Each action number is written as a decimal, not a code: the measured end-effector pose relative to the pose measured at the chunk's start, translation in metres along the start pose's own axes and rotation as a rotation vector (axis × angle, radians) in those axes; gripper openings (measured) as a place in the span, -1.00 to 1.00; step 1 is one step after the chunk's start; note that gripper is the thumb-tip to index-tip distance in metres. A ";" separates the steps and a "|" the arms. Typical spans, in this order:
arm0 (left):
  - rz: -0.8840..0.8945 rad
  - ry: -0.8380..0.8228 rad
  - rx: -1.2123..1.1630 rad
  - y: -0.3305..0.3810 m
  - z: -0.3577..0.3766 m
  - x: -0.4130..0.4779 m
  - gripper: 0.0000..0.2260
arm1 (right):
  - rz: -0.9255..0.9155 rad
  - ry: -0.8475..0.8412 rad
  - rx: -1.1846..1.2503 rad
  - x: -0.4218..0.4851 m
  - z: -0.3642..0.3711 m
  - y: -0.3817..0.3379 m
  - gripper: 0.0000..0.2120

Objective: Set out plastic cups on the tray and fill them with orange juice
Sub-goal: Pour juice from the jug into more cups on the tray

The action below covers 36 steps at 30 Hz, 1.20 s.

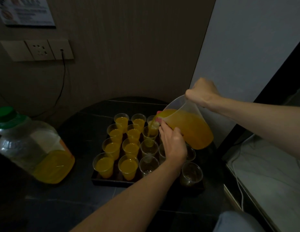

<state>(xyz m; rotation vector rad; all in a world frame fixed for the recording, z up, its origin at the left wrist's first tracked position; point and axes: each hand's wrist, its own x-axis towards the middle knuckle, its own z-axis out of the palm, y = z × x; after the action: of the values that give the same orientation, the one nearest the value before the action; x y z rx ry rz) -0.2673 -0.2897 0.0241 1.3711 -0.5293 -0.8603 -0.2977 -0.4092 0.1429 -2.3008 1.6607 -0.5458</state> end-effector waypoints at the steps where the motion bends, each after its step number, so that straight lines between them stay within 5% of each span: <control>1: 0.000 -0.001 -0.004 0.000 0.000 0.001 -0.29 | -0.004 0.000 -0.005 0.000 -0.001 0.000 -0.69; 36: 0.020 -0.046 -0.056 -0.015 0.005 0.012 -0.30 | 0.000 0.005 0.003 0.005 -0.009 0.001 -0.70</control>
<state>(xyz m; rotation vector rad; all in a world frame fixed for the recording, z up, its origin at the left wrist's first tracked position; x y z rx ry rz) -0.2669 -0.3019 0.0087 1.2953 -0.5499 -0.8857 -0.3015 -0.4140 0.1510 -2.2991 1.6616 -0.5545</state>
